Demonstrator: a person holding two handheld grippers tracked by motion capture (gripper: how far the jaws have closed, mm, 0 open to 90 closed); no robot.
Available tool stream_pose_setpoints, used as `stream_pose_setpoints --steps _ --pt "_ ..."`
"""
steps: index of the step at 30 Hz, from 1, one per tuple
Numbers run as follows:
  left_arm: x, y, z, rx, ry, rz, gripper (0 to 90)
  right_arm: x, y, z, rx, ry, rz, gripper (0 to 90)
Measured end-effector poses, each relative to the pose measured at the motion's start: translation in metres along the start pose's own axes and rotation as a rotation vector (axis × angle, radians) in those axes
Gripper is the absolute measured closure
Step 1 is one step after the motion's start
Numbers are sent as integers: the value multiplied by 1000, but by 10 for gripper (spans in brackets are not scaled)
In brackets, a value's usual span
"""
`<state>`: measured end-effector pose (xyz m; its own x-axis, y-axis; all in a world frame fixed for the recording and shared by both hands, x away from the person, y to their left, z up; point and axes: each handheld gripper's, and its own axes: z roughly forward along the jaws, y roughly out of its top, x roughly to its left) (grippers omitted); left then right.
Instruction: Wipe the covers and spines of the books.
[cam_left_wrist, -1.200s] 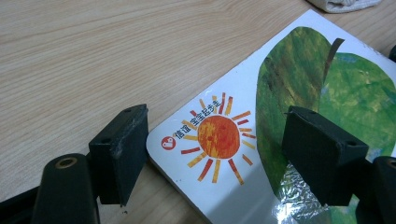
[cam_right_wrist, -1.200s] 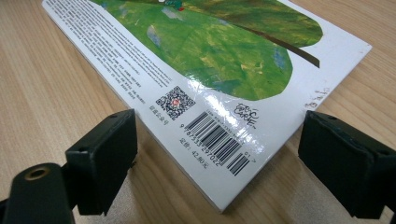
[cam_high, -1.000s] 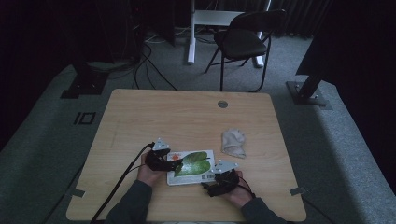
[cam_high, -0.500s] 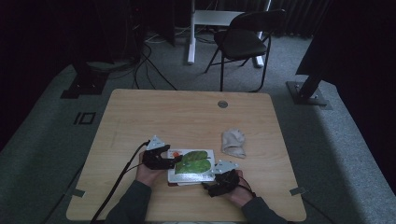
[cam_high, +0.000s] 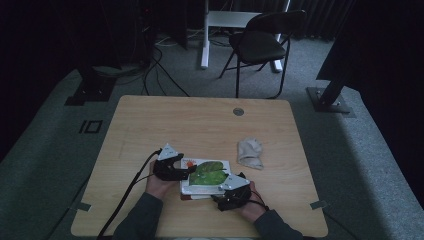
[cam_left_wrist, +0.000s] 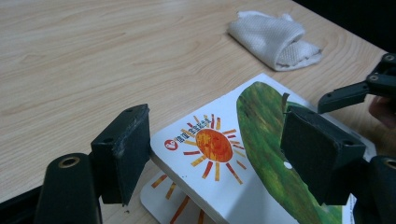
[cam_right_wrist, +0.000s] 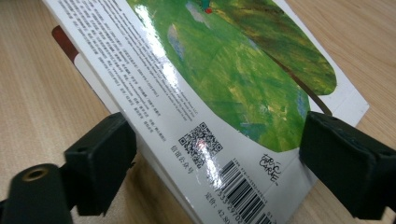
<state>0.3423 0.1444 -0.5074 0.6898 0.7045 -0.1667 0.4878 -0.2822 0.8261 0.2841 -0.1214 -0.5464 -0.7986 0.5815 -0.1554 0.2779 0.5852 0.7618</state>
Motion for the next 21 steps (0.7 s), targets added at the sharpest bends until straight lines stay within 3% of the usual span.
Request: stream_pose_setpoints --steps 4,11,14,21 --pt "1 1 -1 -2 -10 -12 252 5 -1 -4 -19 -9 -14 213" --pt "2 1 -1 -2 -13 -17 252 3 -1 -6 -26 6 16 223" --pt "2 0 -2 -9 -32 -28 251 0 -1 -8 -37 22 43 232" --pt "1 -2 -3 1 -64 -54 227 0 -1 -9 -40 24 45 236"
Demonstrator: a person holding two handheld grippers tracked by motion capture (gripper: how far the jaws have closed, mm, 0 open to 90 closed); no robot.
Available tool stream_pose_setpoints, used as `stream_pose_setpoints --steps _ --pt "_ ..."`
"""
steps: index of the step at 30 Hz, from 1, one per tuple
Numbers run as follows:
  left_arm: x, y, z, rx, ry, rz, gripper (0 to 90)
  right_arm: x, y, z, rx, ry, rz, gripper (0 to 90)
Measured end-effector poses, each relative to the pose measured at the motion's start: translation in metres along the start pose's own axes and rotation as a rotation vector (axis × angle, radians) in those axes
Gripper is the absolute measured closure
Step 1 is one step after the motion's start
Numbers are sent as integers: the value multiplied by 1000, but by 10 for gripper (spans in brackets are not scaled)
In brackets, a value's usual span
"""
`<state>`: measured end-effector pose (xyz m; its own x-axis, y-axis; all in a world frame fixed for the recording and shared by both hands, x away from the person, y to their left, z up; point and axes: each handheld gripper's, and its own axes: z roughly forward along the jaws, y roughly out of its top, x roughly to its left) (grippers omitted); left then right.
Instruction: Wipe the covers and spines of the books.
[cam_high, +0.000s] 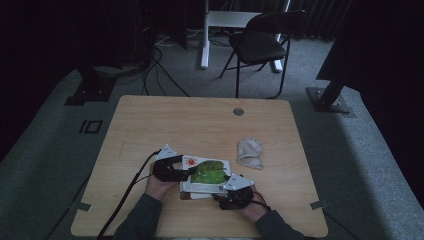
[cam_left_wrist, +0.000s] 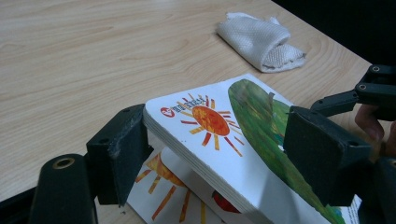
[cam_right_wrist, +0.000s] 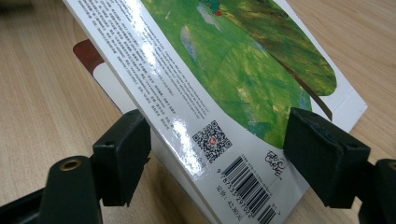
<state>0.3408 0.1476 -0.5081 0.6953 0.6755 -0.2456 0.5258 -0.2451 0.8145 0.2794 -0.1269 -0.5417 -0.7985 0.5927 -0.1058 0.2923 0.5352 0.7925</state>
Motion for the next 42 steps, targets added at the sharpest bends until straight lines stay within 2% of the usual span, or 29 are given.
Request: stream_pose_setpoints --steps 6,13,21,24,28,31,35,39,42 --pt "6 -5 1 15 -26 -43 227 0 0 0 0 -3 -2 236" --pt "3 -7 4 23 -69 -52 225 0 0 0 -1 -2 2 236" --pt "-2 -4 3 33 -108 -33 247 0 0 0 -4 0 5 236" --pt "-5 -4 4 49 -109 -13 250 0 0 0 -3 0 4 236" --pt "-7 -2 2 46 -104 -3 319 -1 0 -2 -1 7 11 241" --pt "-7 -1 0 51 -106 9 341 -2 0 -5 2 20 10 269" --pt "-6 0 -1 57 -110 3 361 -5 0 -8 11 47 27 286" --pt "-5 1 -2 55 -113 -3 390 -8 2 -11 36 74 23 318" --pt "-4 1 -2 63 -108 -9 393 -12 4 -16 47 121 43 374"
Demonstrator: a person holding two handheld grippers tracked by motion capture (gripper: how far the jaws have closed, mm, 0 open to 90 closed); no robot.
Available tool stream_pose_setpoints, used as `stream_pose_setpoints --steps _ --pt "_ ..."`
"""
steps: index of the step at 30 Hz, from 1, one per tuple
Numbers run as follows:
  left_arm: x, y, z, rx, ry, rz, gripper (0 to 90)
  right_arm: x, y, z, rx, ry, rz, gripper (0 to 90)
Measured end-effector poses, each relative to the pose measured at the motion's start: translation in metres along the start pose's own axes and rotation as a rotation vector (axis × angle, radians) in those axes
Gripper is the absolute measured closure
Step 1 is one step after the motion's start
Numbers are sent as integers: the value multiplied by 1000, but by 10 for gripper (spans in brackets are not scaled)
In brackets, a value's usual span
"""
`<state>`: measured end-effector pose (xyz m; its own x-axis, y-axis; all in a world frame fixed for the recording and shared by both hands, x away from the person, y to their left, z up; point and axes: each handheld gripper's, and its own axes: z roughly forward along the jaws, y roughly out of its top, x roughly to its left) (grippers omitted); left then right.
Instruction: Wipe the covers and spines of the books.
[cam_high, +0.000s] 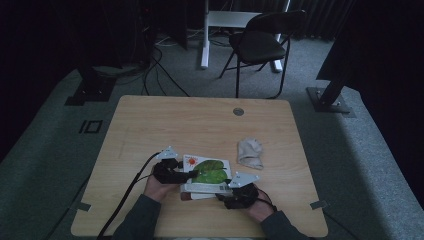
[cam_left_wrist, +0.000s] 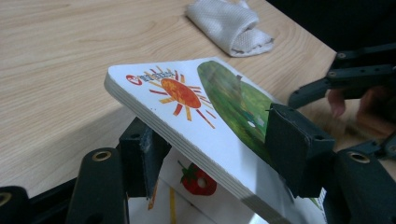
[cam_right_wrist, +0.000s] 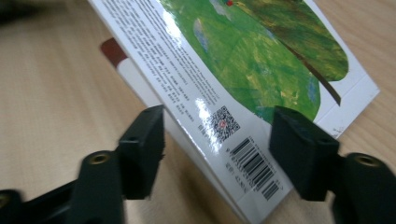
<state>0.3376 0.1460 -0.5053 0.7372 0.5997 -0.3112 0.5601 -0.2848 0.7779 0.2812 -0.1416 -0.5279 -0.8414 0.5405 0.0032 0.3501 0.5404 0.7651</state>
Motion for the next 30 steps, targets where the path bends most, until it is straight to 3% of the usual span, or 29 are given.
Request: stream_pose_setpoints --steps 9,16,25,30 --pt "0 1 -1 4 0 6 399 -4 0 -9 -25 45 5 397" --pt "1 2 0 24 7 8 398 -8 0 -13 -41 22 25 304" --pt "2 2 -1 45 4 20 411 -18 -3 -14 -54 1 78 293" --pt "1 3 -3 31 -1 50 431 -21 -3 -15 -66 -14 93 293"
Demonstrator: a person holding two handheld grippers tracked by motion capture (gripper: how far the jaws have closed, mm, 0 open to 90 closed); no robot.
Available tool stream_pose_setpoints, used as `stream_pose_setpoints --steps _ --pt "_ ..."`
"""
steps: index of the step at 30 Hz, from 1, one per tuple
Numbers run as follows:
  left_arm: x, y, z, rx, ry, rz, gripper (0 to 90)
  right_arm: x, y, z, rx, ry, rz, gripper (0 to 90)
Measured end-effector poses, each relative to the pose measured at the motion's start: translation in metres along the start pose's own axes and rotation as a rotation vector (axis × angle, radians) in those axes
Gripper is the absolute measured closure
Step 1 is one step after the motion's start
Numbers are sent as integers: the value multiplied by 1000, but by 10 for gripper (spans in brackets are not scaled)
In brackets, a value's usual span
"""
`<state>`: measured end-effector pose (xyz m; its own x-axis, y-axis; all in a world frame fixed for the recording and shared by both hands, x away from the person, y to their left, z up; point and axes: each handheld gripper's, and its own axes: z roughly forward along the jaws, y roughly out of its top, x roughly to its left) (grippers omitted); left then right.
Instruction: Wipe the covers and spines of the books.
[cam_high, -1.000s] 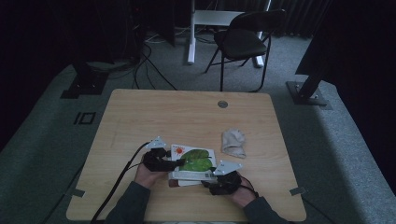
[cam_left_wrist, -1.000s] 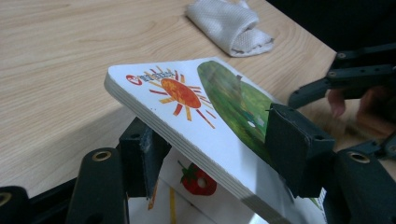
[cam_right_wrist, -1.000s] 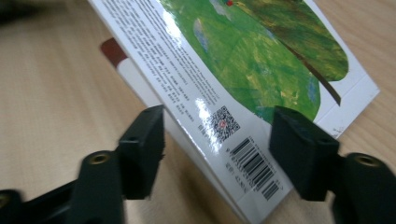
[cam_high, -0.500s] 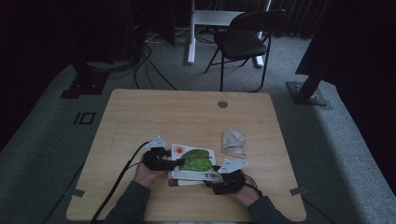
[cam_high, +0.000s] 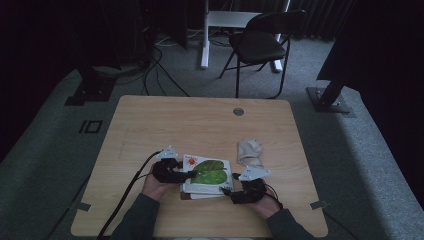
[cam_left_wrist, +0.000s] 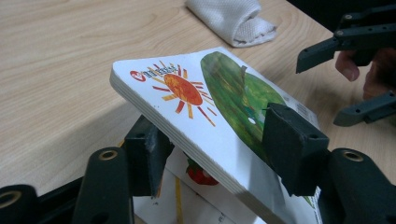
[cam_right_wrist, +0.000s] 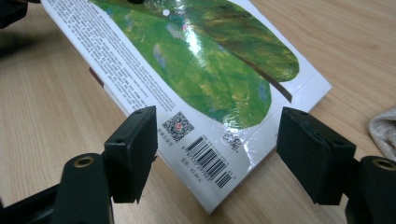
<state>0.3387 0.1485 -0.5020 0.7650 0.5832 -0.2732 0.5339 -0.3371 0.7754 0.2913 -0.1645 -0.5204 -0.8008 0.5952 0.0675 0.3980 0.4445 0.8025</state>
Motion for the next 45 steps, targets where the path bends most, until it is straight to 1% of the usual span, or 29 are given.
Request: stream_pose_setpoints --steps 3,6,9,15,17,19,22,23,24,25,26,27,29,38,41,42,43,44,45 --pt "-2 0 -3 -17 -6 23 461 -2 0 -1 -5 -8 10 292" --pt "-4 1 -6 -27 -7 43 510 -5 -1 -2 -9 -19 19 293" --pt "-6 2 -10 -48 -22 61 557 -8 -1 -3 -11 -28 21 289" --pt "-7 1 -13 -53 -32 94 588 -13 -1 -5 -27 -26 43 285" --pt "-7 1 -14 -46 -28 113 598 -14 0 -6 -34 -21 50 284" --pt "-8 0 -14 -40 -14 131 611 -16 0 -6 -40 -20 56 283" --pt "-8 -1 -16 -30 8 144 645 -18 1 -7 -48 -22 64 273" --pt "-9 -2 -16 -28 16 171 668 -19 1 -8 -52 -19 68 274" --pt "-10 -2 -15 -22 22 185 682 -19 1 -8 -58 -19 69 274" --pt "-11 -3 -15 -29 22 182 706 -19 2 -8 -61 -18 69 274" --pt "-11 -2 -14 -34 24 177 721 -19 2 -8 -62 -30 70 248" --pt "-11 -3 -14 -33 28 183 726 -19 2 -8 -60 -36 66 254" --pt "-11 -3 -14 -39 24 197 726 -20 2 -9 -69 -25 69 256" --pt "-12 -5 -13 -43 52 206 706 -19 3 -12 -90 -23 57 258" --pt "-14 -5 -14 -56 48 214 696 -19 3 -13 -99 -19 53 282" --pt "-15 -5 -15 -64 42 217 696 -19 3 -13 -106 -8 51 314" --pt "-16 -5 -16 -74 35 219 694 -18 4 -13 -116 10 51 314" --pt "-16 -4 -16 -83 31 224 693 -16 5 -13 -116 16 45 314" --pt "-17 -4 -16 -85 25 228 695 -14 6 -12 -109 7 32 315"
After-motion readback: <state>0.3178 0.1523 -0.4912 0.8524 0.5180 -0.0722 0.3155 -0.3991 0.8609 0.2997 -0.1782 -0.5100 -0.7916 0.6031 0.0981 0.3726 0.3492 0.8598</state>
